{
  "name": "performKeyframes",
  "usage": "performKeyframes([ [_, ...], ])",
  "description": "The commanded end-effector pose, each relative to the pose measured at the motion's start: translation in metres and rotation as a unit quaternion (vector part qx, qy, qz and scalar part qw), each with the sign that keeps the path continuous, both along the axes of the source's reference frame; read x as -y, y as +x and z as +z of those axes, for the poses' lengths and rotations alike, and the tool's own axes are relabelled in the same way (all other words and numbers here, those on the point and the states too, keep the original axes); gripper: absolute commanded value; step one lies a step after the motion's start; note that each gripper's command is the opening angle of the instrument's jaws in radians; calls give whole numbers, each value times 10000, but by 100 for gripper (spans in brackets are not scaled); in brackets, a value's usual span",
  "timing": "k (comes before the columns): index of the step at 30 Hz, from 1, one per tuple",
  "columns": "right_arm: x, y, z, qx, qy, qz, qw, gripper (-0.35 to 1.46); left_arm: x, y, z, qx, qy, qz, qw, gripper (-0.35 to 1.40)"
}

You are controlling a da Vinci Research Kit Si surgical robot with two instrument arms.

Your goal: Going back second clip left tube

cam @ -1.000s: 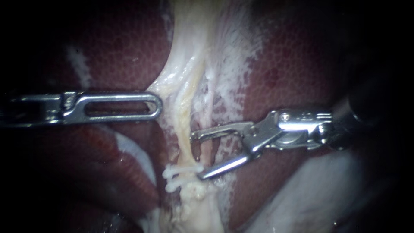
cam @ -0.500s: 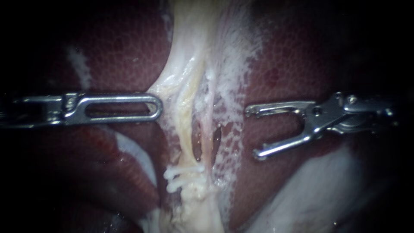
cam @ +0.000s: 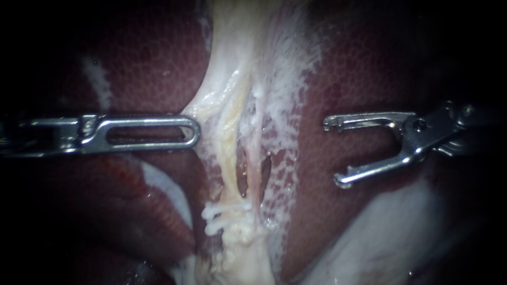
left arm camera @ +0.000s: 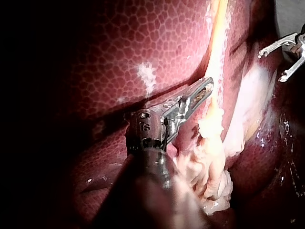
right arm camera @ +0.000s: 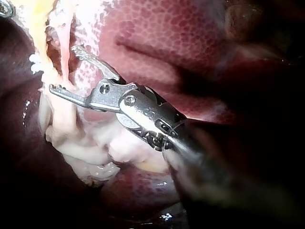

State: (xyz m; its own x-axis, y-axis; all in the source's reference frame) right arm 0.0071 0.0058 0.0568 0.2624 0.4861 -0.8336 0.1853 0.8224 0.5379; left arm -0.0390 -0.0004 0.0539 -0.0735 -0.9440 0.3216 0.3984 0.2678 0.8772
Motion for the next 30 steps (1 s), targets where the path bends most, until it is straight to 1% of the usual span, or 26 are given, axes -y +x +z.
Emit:
performKeyframes([
  [1,0,0,1,5,-1,1,10000,60,0,0,0,-3,1,-2,10000,-35],
  [5,2,3,2,-20,3,-29,10000,60,0,-1,0,-4,1,-4,10000,-35],
  [12,10,11,6,-62,-6,-80,9999,60,0,-2,1,-6,-1,-7,10000,-35],
  [17,10,11,7,-63,-8,-82,9999,60,0,-3,1,-8,-2,-11,10000,-35],
  [20,10,11,7,-63,-8,-82,9999,60,1,-8,3,-18,-11,-22,10000,-35],
  [24,10,11,7,-63,-8,-82,9999,60,7,-17,12,-27,-12,-39,10000,-35],
  [30,10,11,7,-63,-8,-83,9999,60,12,-28,35,-12,-28,-15,10000,-35],
])
